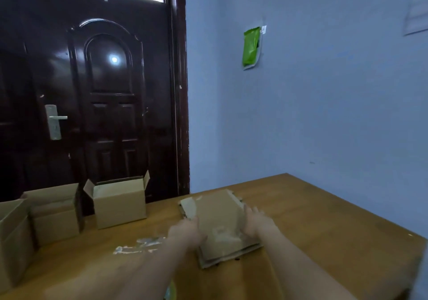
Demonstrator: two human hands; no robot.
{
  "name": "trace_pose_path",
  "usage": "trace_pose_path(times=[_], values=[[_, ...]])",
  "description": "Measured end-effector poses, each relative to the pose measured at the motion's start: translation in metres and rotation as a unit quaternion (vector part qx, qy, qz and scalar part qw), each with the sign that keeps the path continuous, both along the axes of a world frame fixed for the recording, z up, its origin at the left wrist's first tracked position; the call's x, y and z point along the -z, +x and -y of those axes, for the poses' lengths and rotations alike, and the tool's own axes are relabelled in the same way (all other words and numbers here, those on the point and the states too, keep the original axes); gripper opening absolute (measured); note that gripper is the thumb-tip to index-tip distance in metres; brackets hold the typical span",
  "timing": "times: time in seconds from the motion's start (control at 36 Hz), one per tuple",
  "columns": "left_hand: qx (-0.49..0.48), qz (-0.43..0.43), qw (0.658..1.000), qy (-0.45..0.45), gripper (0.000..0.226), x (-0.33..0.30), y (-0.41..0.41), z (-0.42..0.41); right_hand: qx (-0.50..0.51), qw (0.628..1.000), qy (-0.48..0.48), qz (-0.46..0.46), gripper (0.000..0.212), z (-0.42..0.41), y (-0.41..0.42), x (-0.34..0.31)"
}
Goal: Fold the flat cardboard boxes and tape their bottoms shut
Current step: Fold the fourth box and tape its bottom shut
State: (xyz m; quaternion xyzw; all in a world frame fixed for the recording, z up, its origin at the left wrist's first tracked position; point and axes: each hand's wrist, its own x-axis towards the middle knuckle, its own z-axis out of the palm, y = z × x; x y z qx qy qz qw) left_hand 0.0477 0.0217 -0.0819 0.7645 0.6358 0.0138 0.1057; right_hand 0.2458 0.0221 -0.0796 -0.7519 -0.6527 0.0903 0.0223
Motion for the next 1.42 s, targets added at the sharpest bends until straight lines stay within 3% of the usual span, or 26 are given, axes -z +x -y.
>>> trace_pose_path(times=[0.22, 0.31, 0.39, 0.47, 0.56, 0.67, 0.75, 0.83, 0.89, 0.97, 1.08, 1.17, 1.22, 1.31, 1.42], values=[[-0.032, 0.133, 0.99, -0.039, 0.053, 0.018, 0.005, -0.002, 0.051, 0.992, -0.019, -0.114, 0.065, 0.001, 0.013, 0.024], [-0.062, 0.231, 0.971, -0.03, 0.035, 0.018, 0.007, -0.006, 0.082, 0.984, 0.019, -0.158, 0.055, -0.004, 0.013, 0.021], [-0.13, 0.35, 0.928, -0.008, 0.02, 0.014, 0.009, -0.011, 0.107, 0.971, 0.064, -0.204, 0.049, -0.01, 0.015, 0.017], [-0.171, 0.411, 0.895, 0.004, 0.018, 0.011, 0.01, -0.014, 0.124, 0.958, 0.1, -0.237, 0.037, -0.013, 0.014, 0.011], [-0.222, 0.516, 0.827, -0.006, 0.022, 0.005, 0.01, -0.014, 0.143, 0.94, 0.129, -0.281, 0.015, -0.014, 0.013, 0.006], [-0.261, 0.644, 0.718, -0.047, 0.03, -0.005, 0.003, -0.011, 0.151, 0.898, 0.159, -0.381, 0.027, -0.011, 0.01, -0.004], [-0.259, 0.677, 0.687, -0.06, 0.037, -0.011, -0.005, -0.01, 0.173, 0.845, 0.153, -0.483, 0.029, -0.011, 0.006, -0.013], [-0.236, 0.682, 0.69, -0.056, 0.04, -0.022, -0.012, -0.005, 0.183, 0.805, 0.159, -0.542, 0.022, -0.009, 0.001, -0.021], [-0.218, 0.668, 0.711, -0.028, 0.045, -0.03, -0.018, -0.004, 0.17, 0.803, 0.167, -0.547, 0.018, -0.007, -0.002, -0.026], [-0.19, 0.646, 0.739, 0.026, 0.051, -0.047, -0.025, -0.002, 0.133, 0.841, 0.184, -0.492, 0.021, -0.008, -0.007, -0.03], [-0.165, 0.645, 0.742, 0.077, 0.047, -0.078, -0.029, -0.001, 0.079, 0.912, 0.229, -0.331, 0.051, -0.01, -0.023, -0.042], [-0.173, 0.618, 0.759, 0.112, 0.04, -0.101, -0.037, -0.001, -0.009, 0.929, 0.259, -0.266, 0.064, -0.004, -0.04, -0.06], [-0.181, 0.6, 0.768, 0.129, 0.038, -0.113, -0.045, -0.001, -0.099, 0.917, 0.229, -0.312, 0.075, 0.004, -0.052, -0.073], [-0.176, 0.596, 0.774, 0.122, 0.041, -0.132, -0.059, 0.002, -0.216, 0.891, 0.102, -0.386, 0.084, 0.019, -0.073, -0.093], [-0.157, 0.567, 0.802, 0.103, 0.035, -0.154, -0.078, 0.016, -0.297, 0.898, 0.01, -0.325, 0.095, 0.026, -0.101, -0.112]])
